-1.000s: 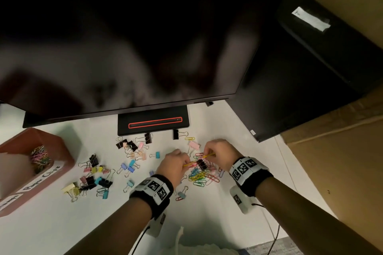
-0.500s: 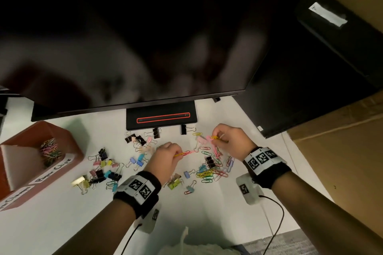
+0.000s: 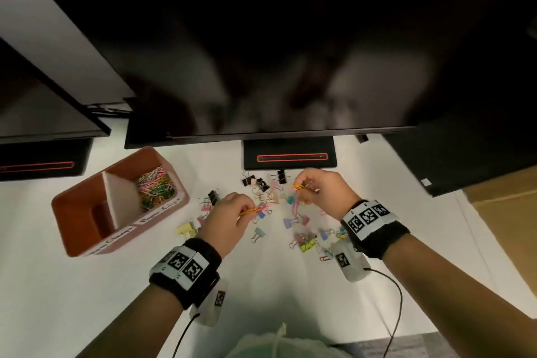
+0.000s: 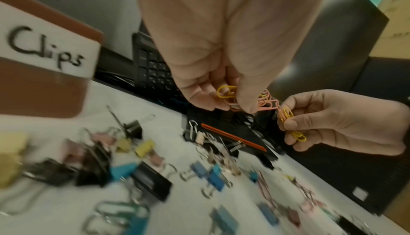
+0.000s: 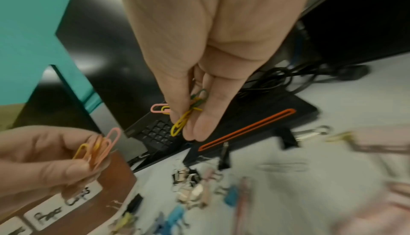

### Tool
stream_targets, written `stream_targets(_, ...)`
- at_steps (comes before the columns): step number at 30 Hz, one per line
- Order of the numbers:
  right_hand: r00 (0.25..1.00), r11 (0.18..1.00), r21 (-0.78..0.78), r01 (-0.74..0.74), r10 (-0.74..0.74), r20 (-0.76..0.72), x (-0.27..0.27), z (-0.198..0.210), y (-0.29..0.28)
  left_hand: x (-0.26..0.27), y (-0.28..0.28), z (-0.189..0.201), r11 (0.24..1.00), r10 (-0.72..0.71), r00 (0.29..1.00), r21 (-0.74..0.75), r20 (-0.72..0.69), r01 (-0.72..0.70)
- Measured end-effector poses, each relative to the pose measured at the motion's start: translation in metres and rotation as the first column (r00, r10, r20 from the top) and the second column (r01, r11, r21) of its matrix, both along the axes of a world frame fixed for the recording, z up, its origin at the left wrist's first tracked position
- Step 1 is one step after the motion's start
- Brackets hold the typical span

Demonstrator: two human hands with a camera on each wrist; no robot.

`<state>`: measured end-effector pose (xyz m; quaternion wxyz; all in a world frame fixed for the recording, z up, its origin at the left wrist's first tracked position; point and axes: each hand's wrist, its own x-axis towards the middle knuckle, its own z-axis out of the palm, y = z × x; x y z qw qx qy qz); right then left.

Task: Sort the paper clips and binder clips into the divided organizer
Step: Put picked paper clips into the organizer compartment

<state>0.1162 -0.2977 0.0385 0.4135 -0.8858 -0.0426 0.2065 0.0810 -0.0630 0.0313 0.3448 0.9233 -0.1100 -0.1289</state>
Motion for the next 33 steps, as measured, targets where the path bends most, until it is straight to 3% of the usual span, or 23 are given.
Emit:
stream_targets(5, 0.989, 0.987, 0.084, -0.139, 0.133, 0.071, 0.015, 0.019, 0.096, 0.009, 0.075, 0.018, 0.977, 0.209, 0.976, 0.028, 0.062, -0.211)
stream_targets(10, 0.97, 0.972, 0.124, -0.198, 0.176, 0.167, 0.033, 0.035, 0.205, 0.018, 0.143, 0.034, 0.886, 0.446, 0.894, 0.113, 0.056, -0.449)
stream_targets(15, 0.967, 0.972, 0.047, -0.231, 0.224, 0.121, 0.036, 0.031, 0.255, 0.025, 0.159, 0.036, 0.892, 0.419, 0.906, 0.219, -0.067, -0.396)
stream_targets(17, 0.968, 0.97, 0.104, -0.219, 0.202, 0.15, 0.03, 0.032, 0.24, 0.025, 0.152, 0.042, 0.908, 0.352, 0.935, 0.234, 0.029, -0.349)
stream_targets(21, 0.966, 0.985, 0.086, -0.148, 0.126, 0.226, 0.008, 0.019, 0.159, 0.021, 0.107, 0.051, 0.973, 0.225, 0.97, 0.026, 0.09, -0.228)
stream_targets(24, 0.977, 0.997, -0.068, 0.023, -0.008, 0.213, -0.009, -0.005, 0.073, 0.023, 0.055, 0.037, 0.996, 0.079, 0.996, -0.035, 0.043, -0.078)
stream_targets(28, 0.97, 0.925, -0.306, 0.226, -0.186, 0.154, -0.019, -0.03, -0.028, 0.03, -0.022, 0.006, 0.997, -0.068, 0.996, -0.025, -0.055, 0.067)
stream_targets(33, 0.976, 0.899, -0.387, 0.206, -0.218, 0.011, 0.005, -0.051, -0.082, 0.048, -0.096, -0.028, 0.982, -0.164, 0.975, 0.068, -0.153, 0.175)
